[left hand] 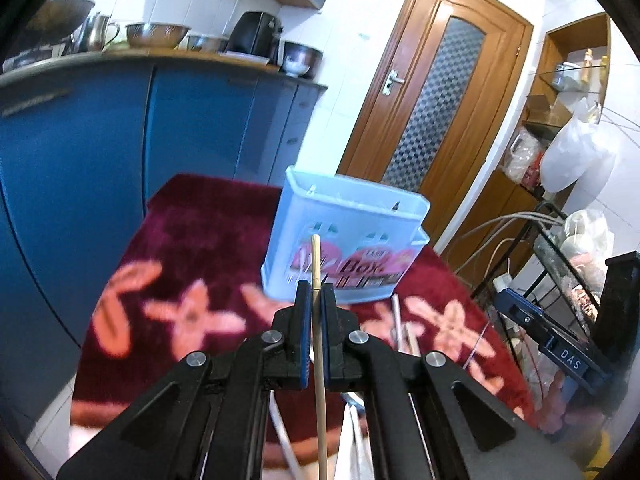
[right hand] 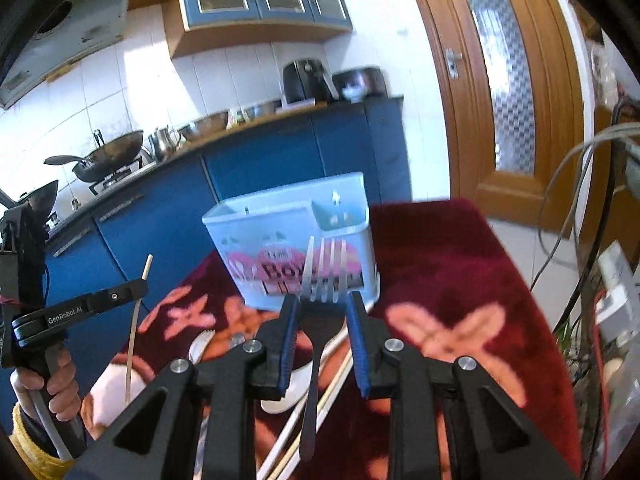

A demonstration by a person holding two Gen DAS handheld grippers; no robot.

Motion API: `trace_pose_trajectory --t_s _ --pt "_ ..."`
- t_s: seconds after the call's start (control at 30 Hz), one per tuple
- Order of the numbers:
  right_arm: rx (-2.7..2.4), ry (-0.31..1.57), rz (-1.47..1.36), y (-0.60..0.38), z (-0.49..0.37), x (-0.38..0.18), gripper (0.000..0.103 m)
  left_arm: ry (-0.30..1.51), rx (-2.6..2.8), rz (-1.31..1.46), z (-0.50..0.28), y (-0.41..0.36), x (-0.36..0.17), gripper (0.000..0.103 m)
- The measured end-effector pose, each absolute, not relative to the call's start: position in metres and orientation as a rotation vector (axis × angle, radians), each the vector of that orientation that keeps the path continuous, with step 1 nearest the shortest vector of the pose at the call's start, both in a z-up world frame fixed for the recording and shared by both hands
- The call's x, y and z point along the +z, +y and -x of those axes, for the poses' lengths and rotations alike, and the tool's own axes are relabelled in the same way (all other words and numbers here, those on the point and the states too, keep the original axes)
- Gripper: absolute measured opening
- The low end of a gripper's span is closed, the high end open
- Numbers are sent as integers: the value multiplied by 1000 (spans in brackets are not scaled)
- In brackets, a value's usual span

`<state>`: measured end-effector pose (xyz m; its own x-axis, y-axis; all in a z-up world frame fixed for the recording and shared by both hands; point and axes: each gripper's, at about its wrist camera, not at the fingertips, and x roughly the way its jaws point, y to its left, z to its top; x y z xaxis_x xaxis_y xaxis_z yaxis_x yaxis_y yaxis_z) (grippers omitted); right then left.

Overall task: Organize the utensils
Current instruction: 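Lift the chopstick and fork and carry both over the blue Box holder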

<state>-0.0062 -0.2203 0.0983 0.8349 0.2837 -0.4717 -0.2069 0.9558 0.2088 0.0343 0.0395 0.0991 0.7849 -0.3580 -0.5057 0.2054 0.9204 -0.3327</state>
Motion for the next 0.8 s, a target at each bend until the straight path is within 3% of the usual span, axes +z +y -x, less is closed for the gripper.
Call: trace_pose_trajectory --t_s 0.8 --pt "238 379 -154 -229 -65 180 26 338 -201 240 -133 16 205 2"
